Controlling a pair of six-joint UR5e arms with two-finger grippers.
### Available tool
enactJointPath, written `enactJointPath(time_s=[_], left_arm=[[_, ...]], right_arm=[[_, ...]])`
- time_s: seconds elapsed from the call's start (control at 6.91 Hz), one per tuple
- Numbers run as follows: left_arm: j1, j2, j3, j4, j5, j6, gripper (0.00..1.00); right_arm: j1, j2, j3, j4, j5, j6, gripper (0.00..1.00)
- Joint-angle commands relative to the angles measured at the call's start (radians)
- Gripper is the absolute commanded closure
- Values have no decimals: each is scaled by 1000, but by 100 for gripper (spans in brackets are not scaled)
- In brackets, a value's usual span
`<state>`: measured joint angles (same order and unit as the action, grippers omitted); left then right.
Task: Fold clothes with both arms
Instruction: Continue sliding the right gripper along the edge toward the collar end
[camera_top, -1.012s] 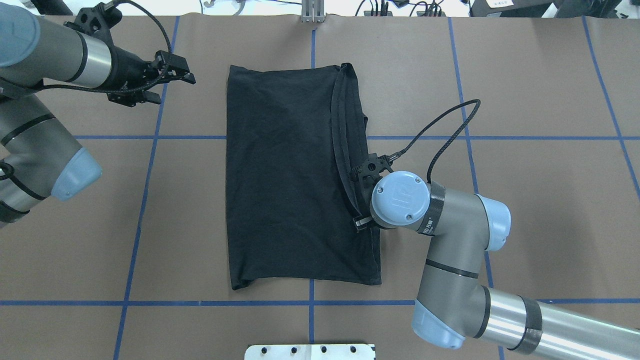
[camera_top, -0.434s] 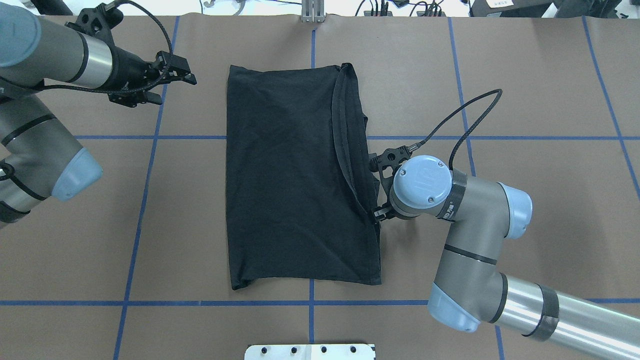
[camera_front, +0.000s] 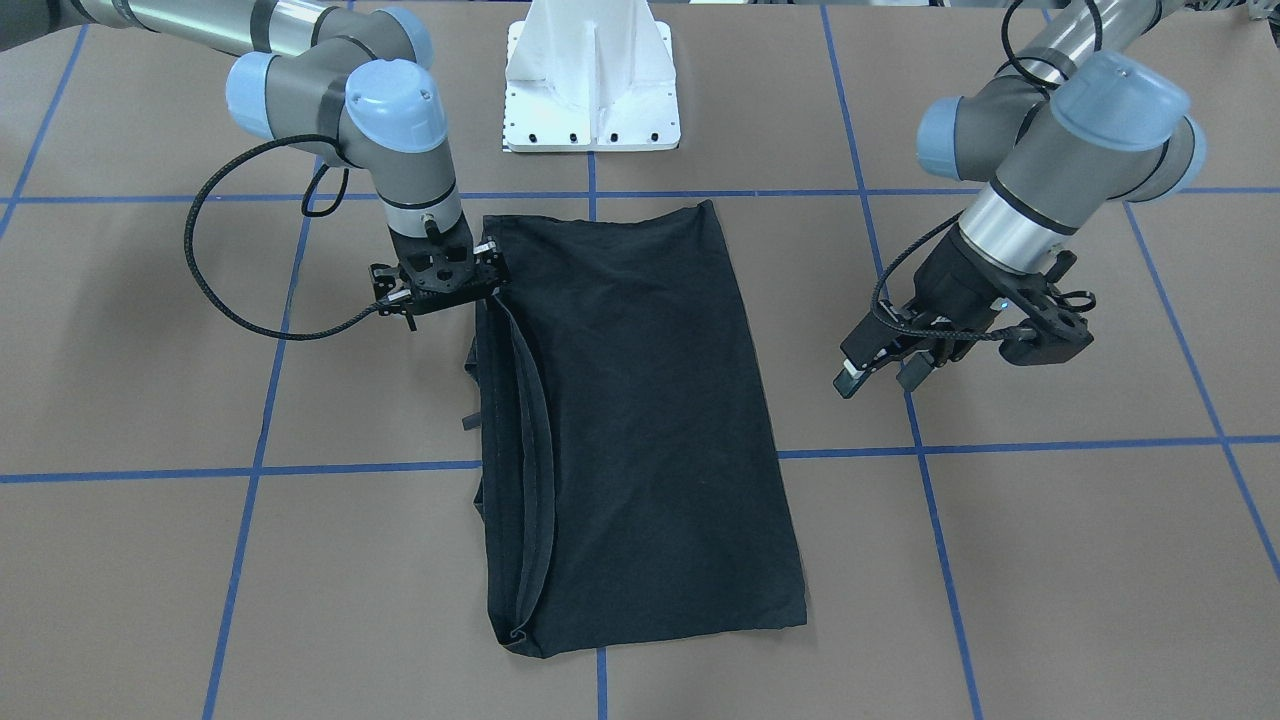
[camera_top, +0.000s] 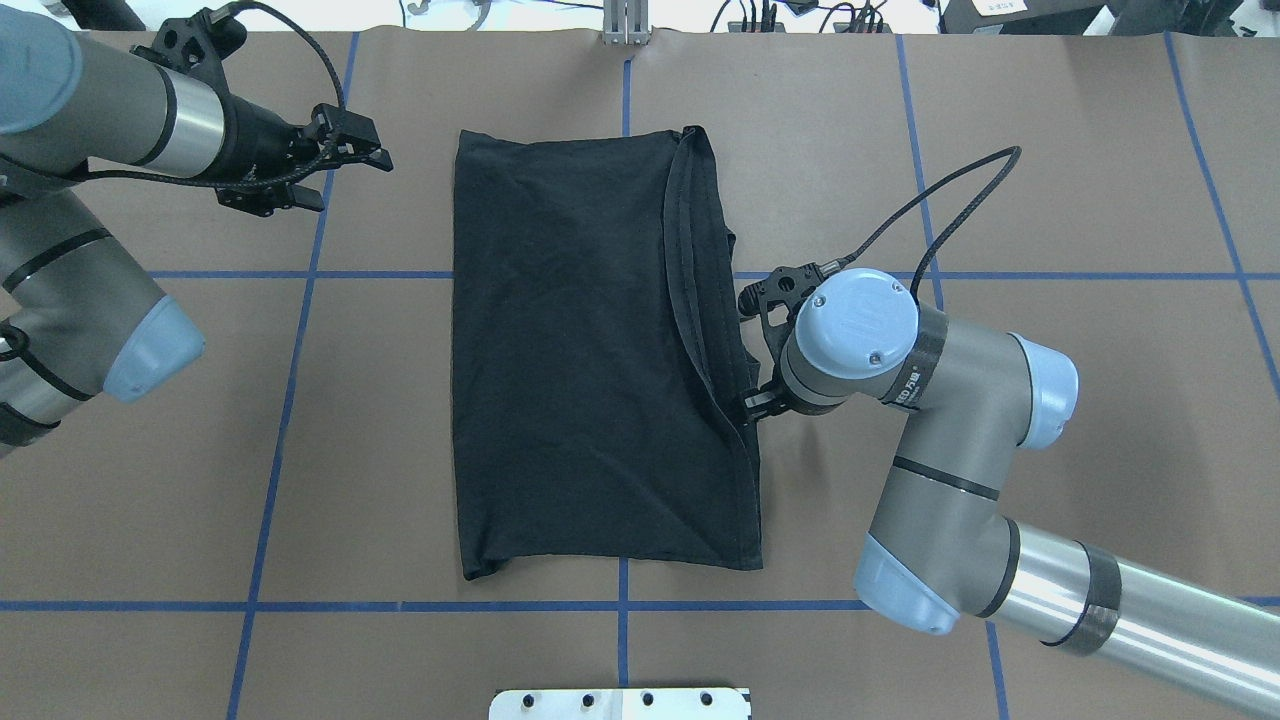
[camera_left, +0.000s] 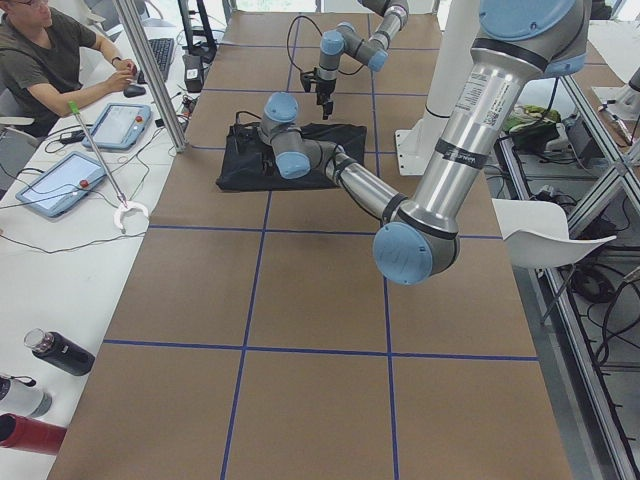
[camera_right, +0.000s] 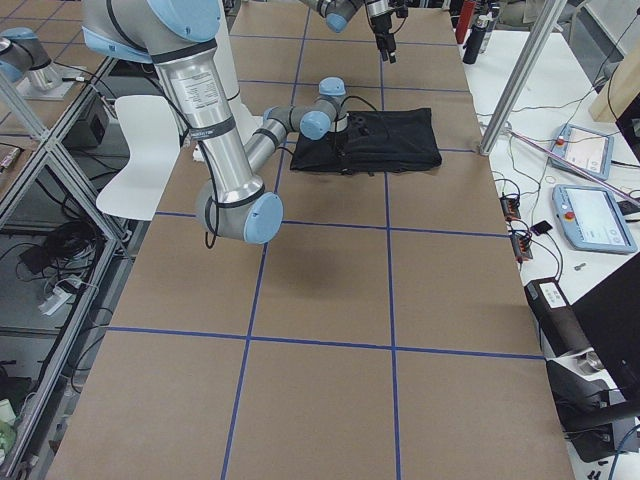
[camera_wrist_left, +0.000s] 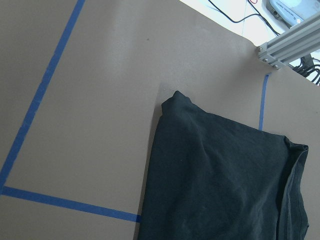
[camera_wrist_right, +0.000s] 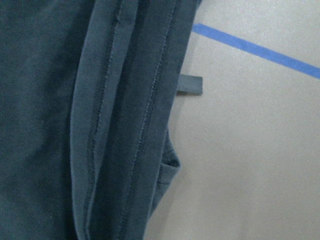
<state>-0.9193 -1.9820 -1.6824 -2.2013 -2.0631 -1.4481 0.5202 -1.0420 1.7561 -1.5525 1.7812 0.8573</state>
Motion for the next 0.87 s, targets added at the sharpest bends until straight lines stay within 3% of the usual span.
enactJointPath(time_s=[0.0, 0.43, 0.72], left_arm=[[-1, 0, 1, -1, 0, 0, 0], [0, 0, 3, -2, 0, 0, 0], [0, 0, 0, 0, 0, 0, 0]], right_arm=[[20, 150, -135, 2, -3, -6, 0], [34, 195, -254, 66, -14, -1, 0], [32, 197, -277, 83, -14, -4, 0]])
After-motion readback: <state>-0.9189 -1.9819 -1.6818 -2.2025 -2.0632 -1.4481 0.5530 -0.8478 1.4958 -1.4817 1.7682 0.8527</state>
